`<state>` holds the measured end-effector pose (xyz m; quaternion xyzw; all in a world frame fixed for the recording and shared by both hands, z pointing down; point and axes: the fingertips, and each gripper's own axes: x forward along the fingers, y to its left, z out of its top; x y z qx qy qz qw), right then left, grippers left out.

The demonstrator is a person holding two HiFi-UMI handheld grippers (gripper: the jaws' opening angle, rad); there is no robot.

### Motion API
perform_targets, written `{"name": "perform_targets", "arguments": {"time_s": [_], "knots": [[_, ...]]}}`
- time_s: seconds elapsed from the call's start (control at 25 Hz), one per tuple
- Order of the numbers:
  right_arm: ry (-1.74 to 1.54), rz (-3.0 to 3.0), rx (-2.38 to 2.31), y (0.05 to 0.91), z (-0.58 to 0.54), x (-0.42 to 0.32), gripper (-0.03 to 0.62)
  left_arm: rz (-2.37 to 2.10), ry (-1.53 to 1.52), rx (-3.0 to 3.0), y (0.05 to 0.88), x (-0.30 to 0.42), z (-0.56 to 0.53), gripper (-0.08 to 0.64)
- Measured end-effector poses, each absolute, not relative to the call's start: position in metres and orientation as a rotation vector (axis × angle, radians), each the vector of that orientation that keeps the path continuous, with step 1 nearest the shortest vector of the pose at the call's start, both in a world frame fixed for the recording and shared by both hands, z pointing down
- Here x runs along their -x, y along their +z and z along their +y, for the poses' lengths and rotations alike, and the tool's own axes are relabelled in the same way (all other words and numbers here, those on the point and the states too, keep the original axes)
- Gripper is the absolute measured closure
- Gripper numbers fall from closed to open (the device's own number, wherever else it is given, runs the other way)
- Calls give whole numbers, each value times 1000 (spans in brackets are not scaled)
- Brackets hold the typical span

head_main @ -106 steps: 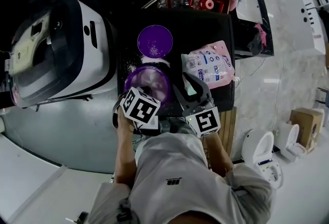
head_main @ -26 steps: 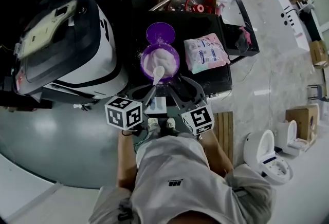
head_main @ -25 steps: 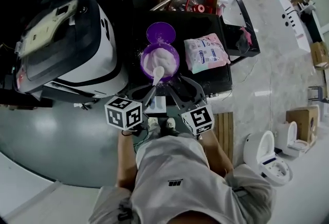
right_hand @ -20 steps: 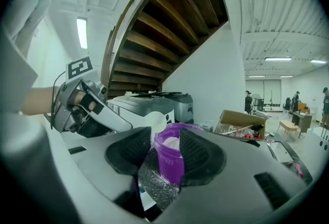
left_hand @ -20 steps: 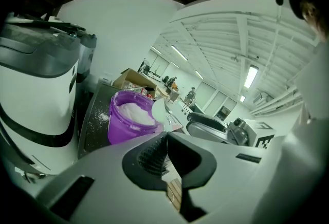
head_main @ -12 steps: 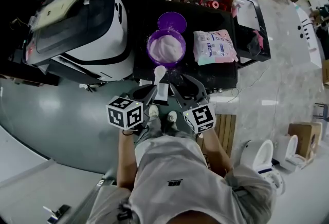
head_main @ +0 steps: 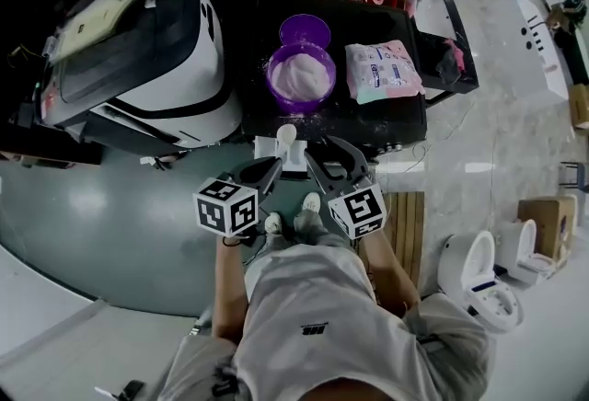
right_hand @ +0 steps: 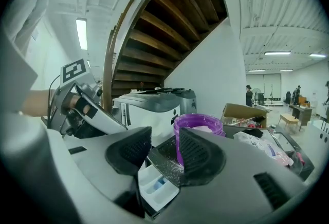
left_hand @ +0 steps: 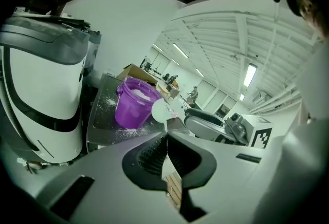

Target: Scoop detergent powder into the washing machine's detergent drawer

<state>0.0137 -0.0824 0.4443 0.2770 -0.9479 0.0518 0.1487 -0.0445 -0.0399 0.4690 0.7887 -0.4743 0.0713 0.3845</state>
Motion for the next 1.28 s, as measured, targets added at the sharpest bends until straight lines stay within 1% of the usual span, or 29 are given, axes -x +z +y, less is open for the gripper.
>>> {"name": "perform_targets", "arguments": {"time_s": [0.4,0.92,1.28], "knots": [[161,-2623,-944,464,-39,1,425,-1118,182,-2048,494,76,1,545],[281,-2503,-957,546,-9,10,431,-1166,185,-2018,559,103,30,545],[384,-2463,-947,595,-18,3,434,-1218,182,-1967,599,106,24,545]]}}
